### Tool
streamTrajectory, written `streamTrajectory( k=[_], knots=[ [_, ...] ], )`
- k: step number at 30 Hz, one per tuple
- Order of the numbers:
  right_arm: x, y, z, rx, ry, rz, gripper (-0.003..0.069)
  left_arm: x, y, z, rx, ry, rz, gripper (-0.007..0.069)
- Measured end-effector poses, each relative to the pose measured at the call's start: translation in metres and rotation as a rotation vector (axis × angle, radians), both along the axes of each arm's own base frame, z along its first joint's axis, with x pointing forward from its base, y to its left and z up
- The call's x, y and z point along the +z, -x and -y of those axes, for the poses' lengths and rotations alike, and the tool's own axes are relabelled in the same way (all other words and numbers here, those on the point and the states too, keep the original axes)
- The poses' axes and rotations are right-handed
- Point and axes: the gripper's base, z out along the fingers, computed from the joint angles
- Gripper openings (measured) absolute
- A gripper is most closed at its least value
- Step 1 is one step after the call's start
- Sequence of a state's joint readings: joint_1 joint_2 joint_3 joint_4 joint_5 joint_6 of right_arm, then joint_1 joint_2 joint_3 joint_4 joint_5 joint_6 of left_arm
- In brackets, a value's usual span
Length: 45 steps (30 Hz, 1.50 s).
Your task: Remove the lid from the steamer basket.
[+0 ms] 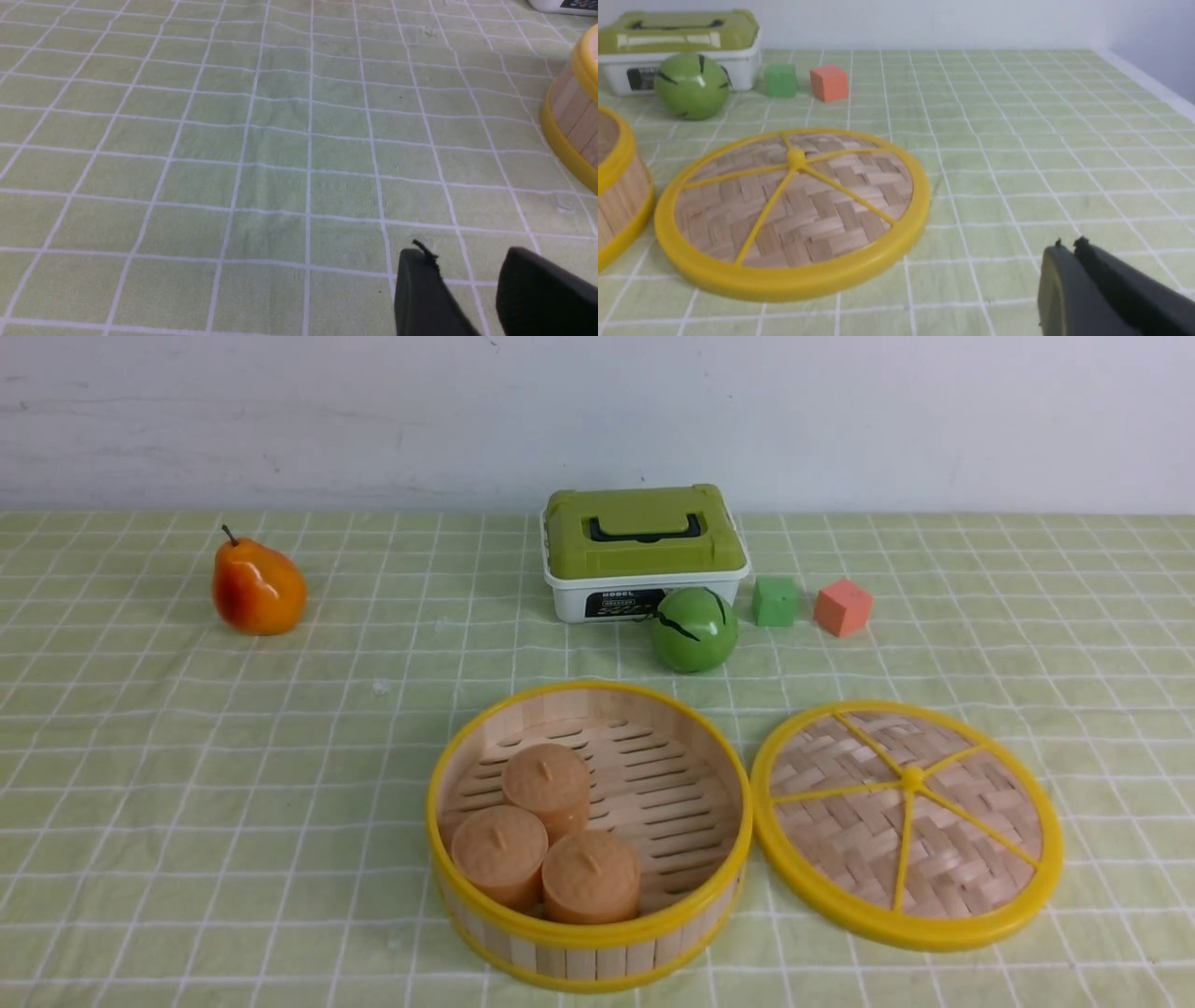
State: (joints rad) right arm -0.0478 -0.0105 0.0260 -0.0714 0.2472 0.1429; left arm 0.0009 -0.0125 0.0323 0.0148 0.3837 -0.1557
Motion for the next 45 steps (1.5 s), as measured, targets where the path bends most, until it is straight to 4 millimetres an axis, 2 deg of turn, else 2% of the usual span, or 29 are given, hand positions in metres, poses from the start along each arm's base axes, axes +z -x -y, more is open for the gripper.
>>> streamTrajectory(
  k=[11,45],
  knots=[
    [-0.0094,0.0025,-0.0018,0.031,-0.031,-0.116,0.0022,0.0000,0.0000,0.0000,0.000,0.000,0.000,0.0239],
    [-0.0096,0.0027,-0.0017,0.030,-0.032,-0.122,0.0064,0.0000,0.0000,0.0000,0.000,0.000,0.000,0.0239]
  ],
)
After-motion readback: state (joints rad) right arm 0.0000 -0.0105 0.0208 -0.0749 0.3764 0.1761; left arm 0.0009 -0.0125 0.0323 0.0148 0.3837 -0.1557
